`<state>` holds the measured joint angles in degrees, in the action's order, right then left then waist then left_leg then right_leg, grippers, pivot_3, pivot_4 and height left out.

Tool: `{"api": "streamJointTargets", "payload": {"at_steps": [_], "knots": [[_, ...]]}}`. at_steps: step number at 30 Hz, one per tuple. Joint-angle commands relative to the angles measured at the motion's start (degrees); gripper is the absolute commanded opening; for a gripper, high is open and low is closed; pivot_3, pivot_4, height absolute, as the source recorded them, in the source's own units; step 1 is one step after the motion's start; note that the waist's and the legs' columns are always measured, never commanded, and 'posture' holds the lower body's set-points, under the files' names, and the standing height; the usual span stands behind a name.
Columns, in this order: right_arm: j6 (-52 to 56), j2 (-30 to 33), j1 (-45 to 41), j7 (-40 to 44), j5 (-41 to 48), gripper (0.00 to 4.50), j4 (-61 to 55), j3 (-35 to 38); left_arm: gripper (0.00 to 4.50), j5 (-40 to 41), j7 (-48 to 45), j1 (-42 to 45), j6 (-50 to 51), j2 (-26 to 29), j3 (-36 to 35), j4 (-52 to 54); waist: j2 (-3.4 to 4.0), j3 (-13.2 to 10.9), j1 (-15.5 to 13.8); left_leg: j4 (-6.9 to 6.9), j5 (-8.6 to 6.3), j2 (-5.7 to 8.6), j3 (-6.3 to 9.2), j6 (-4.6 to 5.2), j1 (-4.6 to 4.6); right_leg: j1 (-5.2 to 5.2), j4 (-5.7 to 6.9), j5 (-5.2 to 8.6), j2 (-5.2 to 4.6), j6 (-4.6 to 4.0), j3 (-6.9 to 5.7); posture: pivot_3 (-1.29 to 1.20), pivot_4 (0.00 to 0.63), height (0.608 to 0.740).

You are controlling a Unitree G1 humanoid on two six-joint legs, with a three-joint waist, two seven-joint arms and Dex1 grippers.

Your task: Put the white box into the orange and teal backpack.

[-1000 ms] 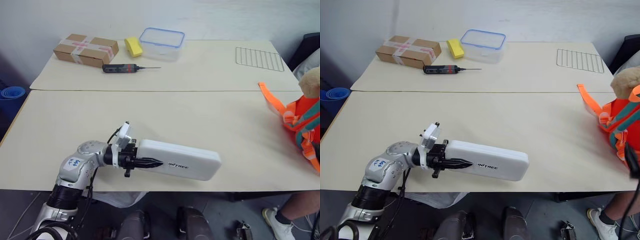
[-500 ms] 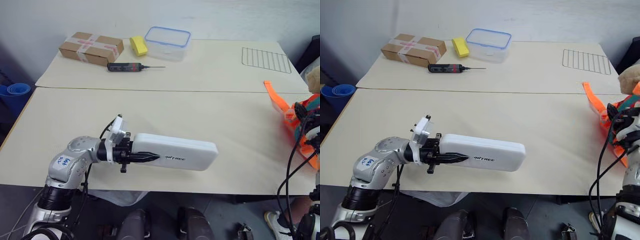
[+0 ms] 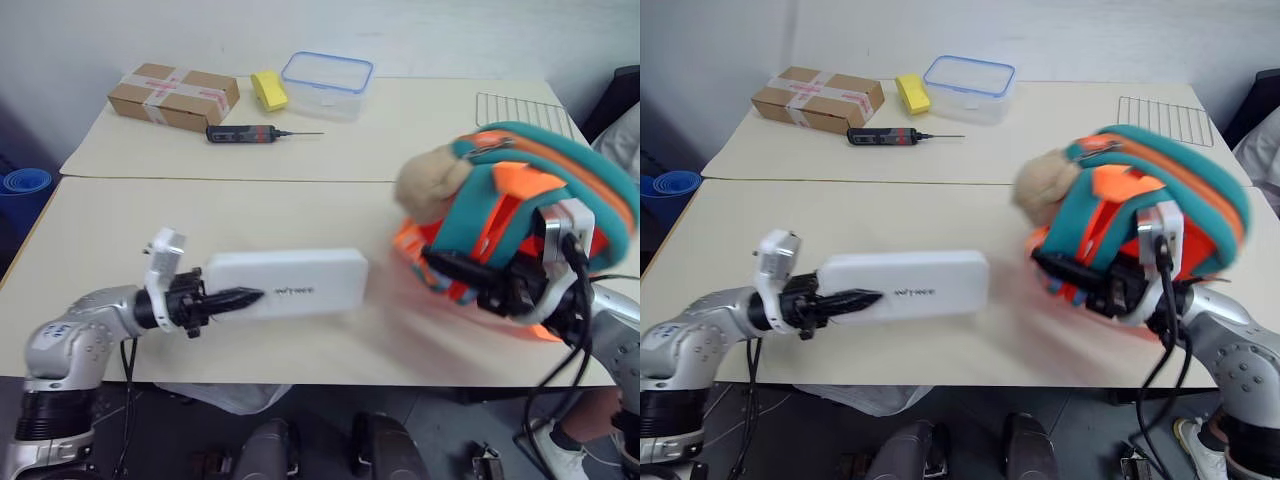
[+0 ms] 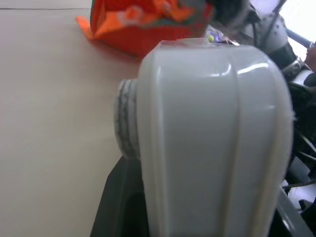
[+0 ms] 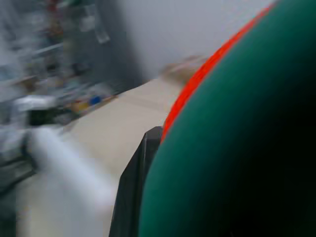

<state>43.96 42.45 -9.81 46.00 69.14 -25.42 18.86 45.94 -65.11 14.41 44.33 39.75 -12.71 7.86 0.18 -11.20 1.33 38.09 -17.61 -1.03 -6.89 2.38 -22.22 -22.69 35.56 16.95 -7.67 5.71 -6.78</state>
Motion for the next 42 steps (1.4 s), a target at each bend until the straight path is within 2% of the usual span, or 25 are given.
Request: {"api": "streamJointTargets", "payload": {"at_steps": [1, 4, 9, 15, 19, 21, 24, 28, 31, 37, 42], "knots": [[5.8, 4.7, 4.2, 2.5, 12.4, 0.02, -6.8, 5.0, 1.23, 9.2, 3.1, 1.6, 7.0, 2.2, -8.3, -0.5, -0.20, 0.0, -0.1, 0.03, -0.02, 0.02, 0.02, 0.02, 0.01, 0.02, -0.02, 0.00, -0.03, 0.00, 0.00, 0.00, 0.150, 0.740], [10.7, 10.9, 9.7, 7.4, 15.8, 0.02, -6.8, 10.7, 1.23, 15.0, 6.2, 2.6, 8.4, 3.0, -15.9, -0.6, -0.47, -0.1, -1.5, 0.07, -0.17, 0.18, 0.08, 0.19, -0.15, -0.02, -0.12, -0.08, -0.21, 0.14, -0.01, 0.00, 0.150, 0.740], [12.4, 17.9, 10.6, 14.8, 12.6, 0.02, -0.4, 13.9, 1.23, 17.4, 9.3, 6.6, 7.4, 1.5, -16.1, 2.2, -0.58, -0.1, -1.6, 0.12, -0.24, 0.22, 0.20, 0.29, -0.12, 0.27, -0.52, -0.15, -0.18, 0.28, -0.02, 0.00, 0.150, 0.740], [9.6, 16.0, 6.5, 16.5, 7.1, 0.02, 1.5, 8.1, 1.23, 12.0, 7.4, 12.3, 2.2, -0.7, -7.1, 3.5, -0.65, 0.0, -2.6, 0.16, -0.22, 0.24, 0.08, 0.28, -0.14, 0.19, -0.63, -0.22, -0.09, 0.35, 0.09, 0.00, 0.150, 0.740], [8.9, 13.9, 5.2, 16.2, 5.5, 0.02, 1.3, 5.9, 1.23, 4.3, 8.5, 18.6, -4.4, -4.7, 0.1, -0.4, -0.65, 0.0, -2.9, 0.15, -0.20, 0.20, 0.01, 0.20, -0.15, 0.16, -0.50, -0.22, 0.06, 0.34, 0.11, 0.00, 0.150, 0.740], [8.9, 13.5, 5.4, 16.4, 5.1, 0.02, 1.0, 5.8, 1.23, 1.5, 9.6, 21.3, -6.0, -6.5, 2.3, -2.0, -0.66, 0.0, -3.1, 0.19, -0.14, 0.26, 0.01, 0.26, -0.18, 0.17, -0.49, -0.23, 0.17, 0.35, 0.06, 0.00, 0.150, 0.740], [9.2, 13.6, 6.4, 17.0, 4.5, 0.02, 0.8, 6.5, 1.23, -1.2, 6.7, 24.3, -6.6, -7.1, 7.7, -0.7, -0.68, 0.0, -2.9, 0.19, -0.12, 0.33, -0.03, 0.33, -0.20, 0.18, -0.53, -0.28, 0.16, 0.45, 0.10, 0.00, 0.150, 0.740], [9.2, 13.8, 7.3, 17.5, 3.6, 0.02, 1.1, 7.1, 1.23, -2.2, 5.6, 27.7, -5.6, -7.6, 10.5, -1.7, -0.70, 0.0, -2.9, 0.19, -0.12, 0.34, -0.03, 0.36, -0.20, 0.18, -0.54, -0.28, 0.15, 0.45, 0.09, 0.00, 0.150, 0.740], [9.1, 13.8, 8.0, 18.0, 3.0, 0.02, 1.1, 7.3, 1.23, -6.2, 6.6, 30.7, -5.3, -8.5, 14.7, -3.4, -0.70, -0.1, -3.1, 0.21, -0.10, 0.33, 0.00, 0.37, -0.20, 0.19, -0.52, -0.28, 0.15, 0.45, 0.07, 0.00, 0.150, 0.740], [9.5, 13.8, 8.7, 18.3, 2.7, 0.02, 0.5, 7.3, 1.23, -13.7, 10.4, 39.5, -4.8, -16.4, 23.4, -8.2, -0.73, -0.1, -3.5, 0.34, -0.09, 0.39, 0.01, 0.46, -0.25, 0.23, -0.54, -0.32, 0.15, 0.52, 0.07, 0.00, 0.150, 0.740], [9.4, 13.5, 8.8, 18.4, 2.2, 0.02, 0.3, 6.5, 1.23, -21.2, 9.1, 45.4, -11.1, -24.4, 29.9, -16.3, -0.74, -0.1, -3.9, 0.37, -0.10, 0.39, 0.01, 0.48, -0.31, 0.20, -0.56, -0.32, 0.17, 0.53, 0.02, 0.00, 0.150, 0.740]]}}
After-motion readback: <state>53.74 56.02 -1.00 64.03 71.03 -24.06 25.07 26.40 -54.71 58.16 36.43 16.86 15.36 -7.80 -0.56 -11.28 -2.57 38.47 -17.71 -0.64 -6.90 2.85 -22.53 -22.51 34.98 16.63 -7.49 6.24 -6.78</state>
